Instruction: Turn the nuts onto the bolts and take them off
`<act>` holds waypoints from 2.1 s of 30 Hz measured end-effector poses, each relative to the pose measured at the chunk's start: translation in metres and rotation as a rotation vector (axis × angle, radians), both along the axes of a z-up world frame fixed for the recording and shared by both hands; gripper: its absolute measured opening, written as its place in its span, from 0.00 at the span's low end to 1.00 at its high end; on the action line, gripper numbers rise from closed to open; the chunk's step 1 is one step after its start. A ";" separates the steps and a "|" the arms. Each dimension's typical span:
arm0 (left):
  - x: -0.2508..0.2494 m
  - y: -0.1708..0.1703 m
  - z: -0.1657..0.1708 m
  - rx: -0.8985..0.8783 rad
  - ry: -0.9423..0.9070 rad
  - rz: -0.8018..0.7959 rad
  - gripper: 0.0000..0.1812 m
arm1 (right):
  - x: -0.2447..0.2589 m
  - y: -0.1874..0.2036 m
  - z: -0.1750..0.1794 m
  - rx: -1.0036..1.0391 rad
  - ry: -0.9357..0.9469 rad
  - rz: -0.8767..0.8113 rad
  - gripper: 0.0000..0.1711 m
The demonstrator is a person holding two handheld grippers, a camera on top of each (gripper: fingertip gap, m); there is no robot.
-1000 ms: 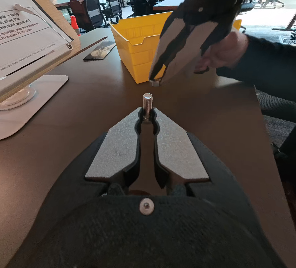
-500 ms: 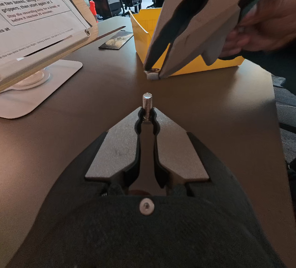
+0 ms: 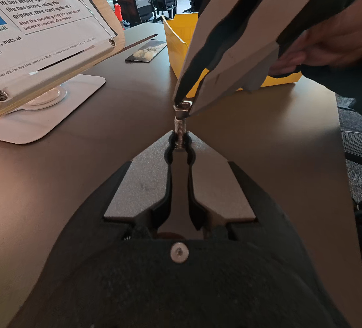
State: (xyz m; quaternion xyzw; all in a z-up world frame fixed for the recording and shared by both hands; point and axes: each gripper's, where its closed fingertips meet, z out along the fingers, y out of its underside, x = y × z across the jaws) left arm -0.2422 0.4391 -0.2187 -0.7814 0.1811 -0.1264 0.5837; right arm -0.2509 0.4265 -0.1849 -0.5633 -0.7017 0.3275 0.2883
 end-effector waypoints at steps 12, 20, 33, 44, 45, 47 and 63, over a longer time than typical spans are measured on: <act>-0.001 0.001 -0.002 -0.007 0.020 0.008 0.04 | -0.004 0.000 -0.006 0.030 -0.006 -0.004 0.09; -0.004 0.002 -0.005 -0.003 0.078 0.041 0.04 | -0.006 0.001 -0.009 0.086 -0.076 0.013 0.09; -0.009 0.003 -0.007 -0.012 0.102 0.074 0.04 | -0.010 0.002 -0.012 0.126 -0.126 -0.064 0.09; -0.011 0.003 -0.006 -0.006 0.099 0.087 0.04 | -0.012 0.003 -0.010 0.065 -0.087 -0.099 0.09; -0.011 0.003 -0.005 -0.004 0.096 0.087 0.04 | -0.012 0.003 -0.010 0.064 -0.085 -0.102 0.09; -0.011 0.003 -0.005 -0.002 0.093 0.085 0.04 | -0.012 0.003 -0.009 0.066 -0.083 -0.104 0.09; -0.011 0.003 -0.004 0.005 0.087 0.087 0.04 | -0.011 0.001 -0.007 0.085 -0.073 -0.107 0.09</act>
